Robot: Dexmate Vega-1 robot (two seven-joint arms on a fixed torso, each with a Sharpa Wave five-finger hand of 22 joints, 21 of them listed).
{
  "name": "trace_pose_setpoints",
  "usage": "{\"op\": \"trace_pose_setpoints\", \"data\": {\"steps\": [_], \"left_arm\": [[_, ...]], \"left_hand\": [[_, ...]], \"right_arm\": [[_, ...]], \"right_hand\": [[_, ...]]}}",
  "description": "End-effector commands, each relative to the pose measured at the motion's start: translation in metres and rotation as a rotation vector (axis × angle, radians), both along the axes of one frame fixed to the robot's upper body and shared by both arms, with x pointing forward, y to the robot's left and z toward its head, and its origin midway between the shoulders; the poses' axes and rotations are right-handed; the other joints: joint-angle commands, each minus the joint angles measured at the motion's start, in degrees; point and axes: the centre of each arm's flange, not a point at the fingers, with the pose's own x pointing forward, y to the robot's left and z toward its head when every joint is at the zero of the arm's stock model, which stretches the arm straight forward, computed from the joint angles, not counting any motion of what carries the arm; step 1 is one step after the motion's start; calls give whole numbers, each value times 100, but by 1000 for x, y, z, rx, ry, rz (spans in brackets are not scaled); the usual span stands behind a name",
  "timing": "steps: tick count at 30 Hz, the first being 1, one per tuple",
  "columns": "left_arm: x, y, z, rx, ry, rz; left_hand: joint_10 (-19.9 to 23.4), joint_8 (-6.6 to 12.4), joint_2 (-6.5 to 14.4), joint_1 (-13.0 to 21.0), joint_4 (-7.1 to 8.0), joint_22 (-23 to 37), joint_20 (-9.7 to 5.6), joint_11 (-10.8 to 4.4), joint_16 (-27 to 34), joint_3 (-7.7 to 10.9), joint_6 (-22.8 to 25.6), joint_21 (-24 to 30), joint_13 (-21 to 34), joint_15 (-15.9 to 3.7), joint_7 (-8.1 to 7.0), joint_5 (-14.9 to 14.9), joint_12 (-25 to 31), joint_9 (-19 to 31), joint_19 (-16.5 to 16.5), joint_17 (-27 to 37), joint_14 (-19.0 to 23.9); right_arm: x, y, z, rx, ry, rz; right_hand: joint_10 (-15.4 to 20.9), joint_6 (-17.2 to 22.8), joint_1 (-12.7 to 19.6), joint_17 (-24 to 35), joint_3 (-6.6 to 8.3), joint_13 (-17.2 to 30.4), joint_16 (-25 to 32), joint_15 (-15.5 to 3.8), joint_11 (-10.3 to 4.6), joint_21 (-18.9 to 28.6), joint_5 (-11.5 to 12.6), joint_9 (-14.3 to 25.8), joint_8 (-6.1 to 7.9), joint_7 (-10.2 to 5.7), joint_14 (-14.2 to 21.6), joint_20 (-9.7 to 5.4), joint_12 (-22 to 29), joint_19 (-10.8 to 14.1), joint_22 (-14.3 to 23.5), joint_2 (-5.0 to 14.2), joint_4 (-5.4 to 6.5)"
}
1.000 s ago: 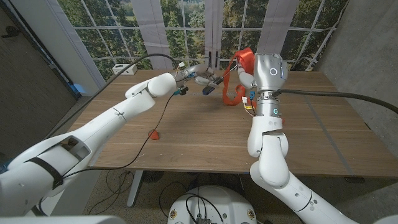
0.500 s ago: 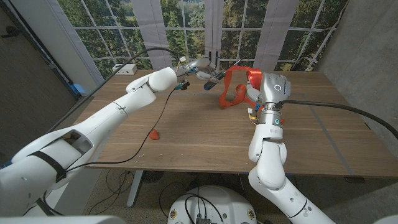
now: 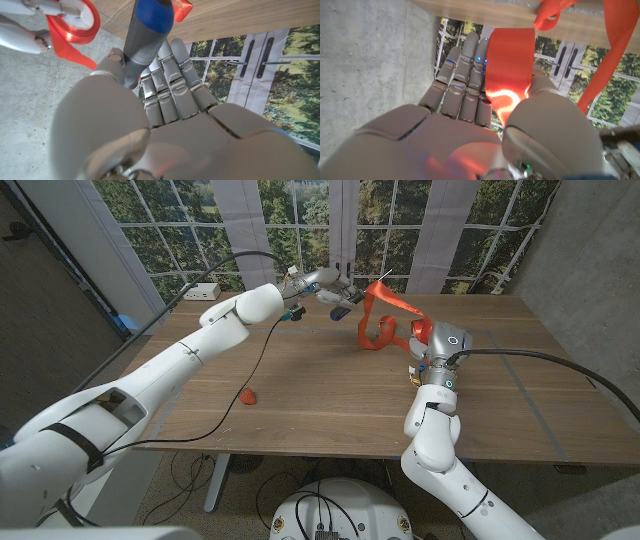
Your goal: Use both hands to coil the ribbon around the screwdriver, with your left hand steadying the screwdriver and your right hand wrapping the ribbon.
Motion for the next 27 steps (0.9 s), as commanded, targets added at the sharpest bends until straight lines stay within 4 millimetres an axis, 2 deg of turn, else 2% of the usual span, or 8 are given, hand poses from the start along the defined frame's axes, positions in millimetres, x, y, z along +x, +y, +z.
{"op": "trace_pose_setpoints", "data": {"steps": [1, 13, 27], "left_arm": [[-12, 0, -5, 14, 54, -102], [-21, -4, -9, 105, 108, -181], [-25, -2, -15, 185, 196, -252]], "left_hand": [[503, -19, 733, 757, -139, 11, -390, -480, 6, 338, 158, 37, 27, -979, -90, 2, -18, 39, -9, 9, 980], [508, -42, 735, 751, -138, 11, -380, -459, -1, 348, 177, 45, 23, -977, -82, 0, -35, 42, -20, 9, 969], [512, -67, 730, 744, -141, 11, -377, -430, 4, 359, 191, 57, 48, -982, -89, 0, -45, 55, -30, 15, 974]], "right_arm": [[45, -11, 8, -27, 60, -28], [80, -3, 42, -131, 77, 1], [96, -1, 76, -234, 77, 17]], "right_hand": [[173, 578, 893, 31, 166, 27, -14, -540, -151, 42, 40, 73, 95, -458, 469, 22, 28, -13, 12, 809, -105], [182, 593, 882, 38, 170, 25, -31, -551, -147, 44, 39, 63, 98, -464, 474, 13, 27, -18, 12, 812, -97], [168, 596, 868, 54, 170, 32, -50, -579, -145, 36, 40, 48, 94, -480, 465, 0, 24, -50, 11, 809, -91]]}}
